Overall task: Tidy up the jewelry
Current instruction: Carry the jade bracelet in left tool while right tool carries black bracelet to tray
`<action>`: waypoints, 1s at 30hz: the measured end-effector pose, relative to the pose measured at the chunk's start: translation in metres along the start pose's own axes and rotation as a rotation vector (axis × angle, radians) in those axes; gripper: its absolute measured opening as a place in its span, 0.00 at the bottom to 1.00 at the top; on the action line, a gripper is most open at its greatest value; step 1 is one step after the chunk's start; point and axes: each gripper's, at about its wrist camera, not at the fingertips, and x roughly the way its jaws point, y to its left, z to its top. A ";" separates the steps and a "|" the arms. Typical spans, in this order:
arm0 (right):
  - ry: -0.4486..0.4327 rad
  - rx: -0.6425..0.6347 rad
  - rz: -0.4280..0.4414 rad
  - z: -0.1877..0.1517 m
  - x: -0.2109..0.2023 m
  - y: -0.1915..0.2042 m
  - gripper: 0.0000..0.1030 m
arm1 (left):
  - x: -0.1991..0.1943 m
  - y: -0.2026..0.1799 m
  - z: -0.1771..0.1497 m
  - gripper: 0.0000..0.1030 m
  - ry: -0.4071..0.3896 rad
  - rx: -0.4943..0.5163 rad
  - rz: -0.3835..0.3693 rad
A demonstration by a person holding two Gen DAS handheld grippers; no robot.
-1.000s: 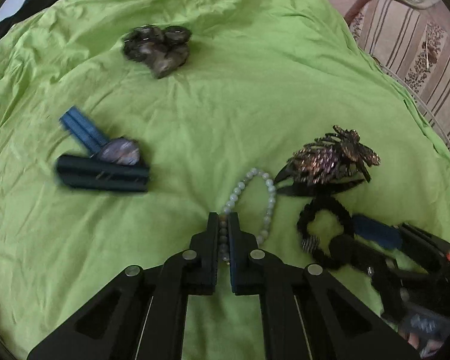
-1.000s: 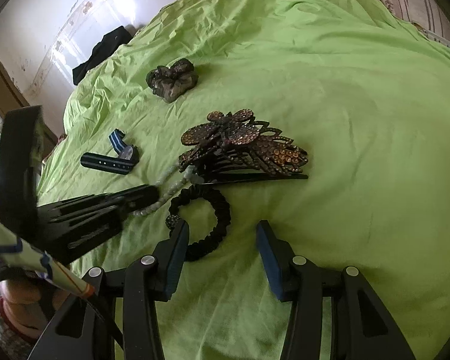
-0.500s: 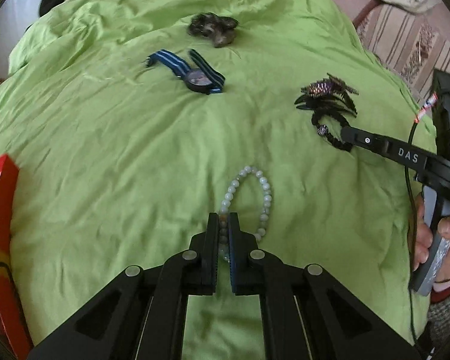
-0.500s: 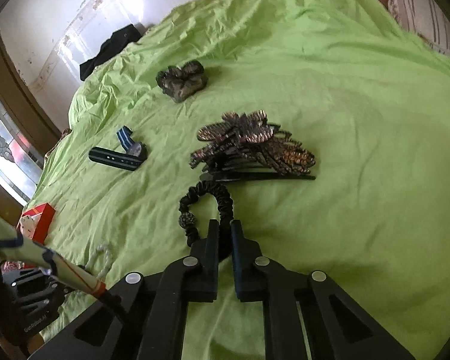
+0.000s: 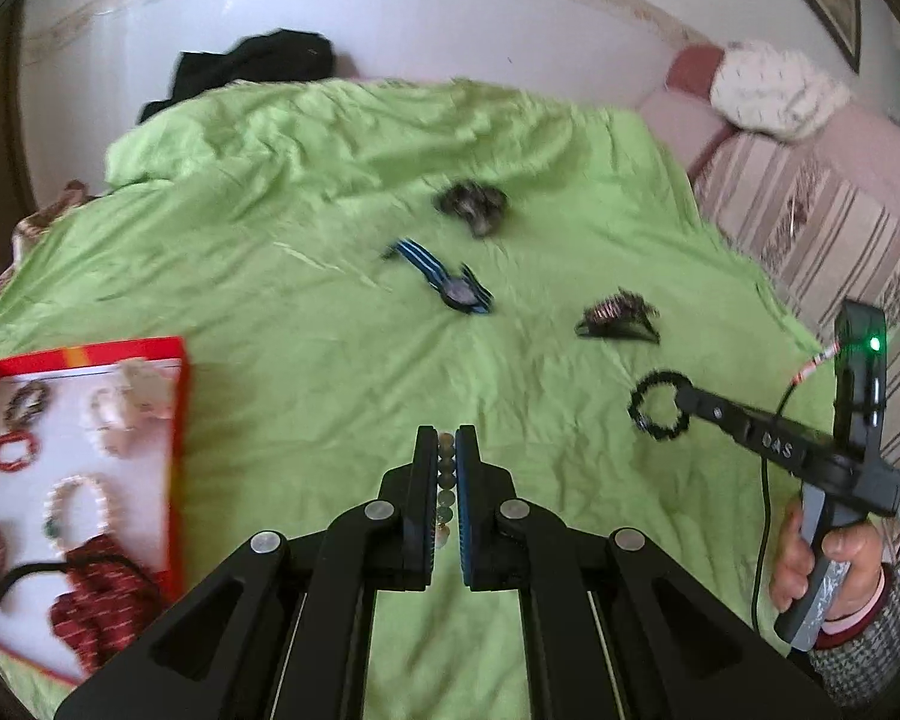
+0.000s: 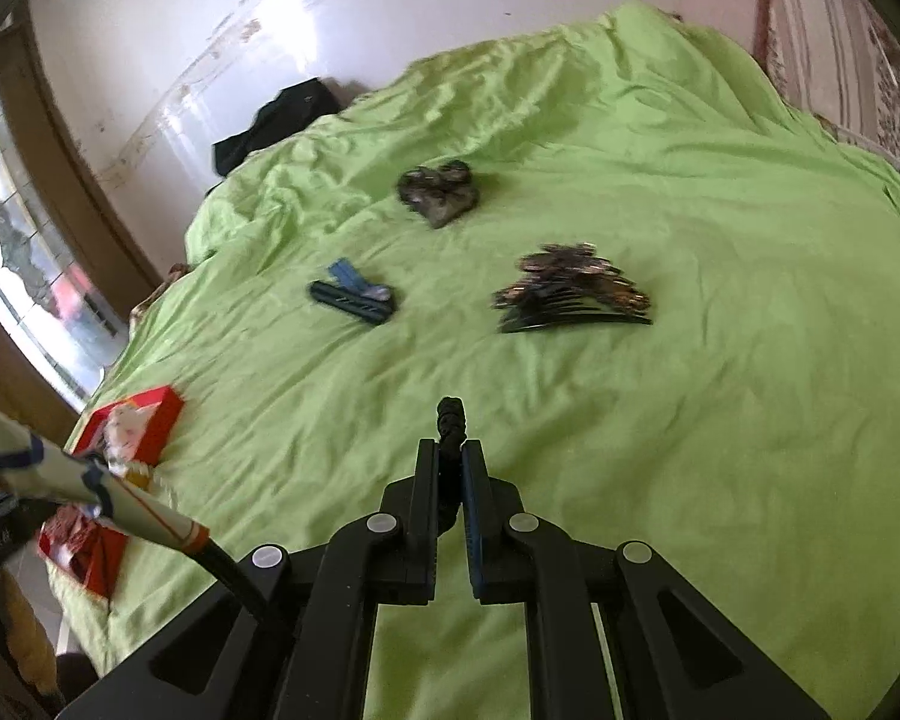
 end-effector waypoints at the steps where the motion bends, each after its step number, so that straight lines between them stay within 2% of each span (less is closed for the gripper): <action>1: 0.000 -0.011 0.009 0.001 -0.004 0.008 0.08 | -0.008 0.007 0.001 0.05 -0.014 -0.011 0.009; 8: 0.015 -0.083 0.068 0.007 -0.014 0.061 0.08 | -0.041 0.066 0.009 0.05 -0.071 -0.078 0.108; 17: 0.101 -0.204 0.126 0.004 0.010 0.140 0.08 | -0.056 0.159 0.007 0.05 -0.096 -0.202 0.232; 23: 0.150 -0.285 0.184 0.003 0.033 0.202 0.08 | -0.051 0.217 -0.011 0.05 -0.067 -0.308 0.255; 30: 0.210 -0.376 0.275 0.000 0.066 0.279 0.08 | -0.036 0.275 -0.025 0.05 -0.046 -0.451 0.238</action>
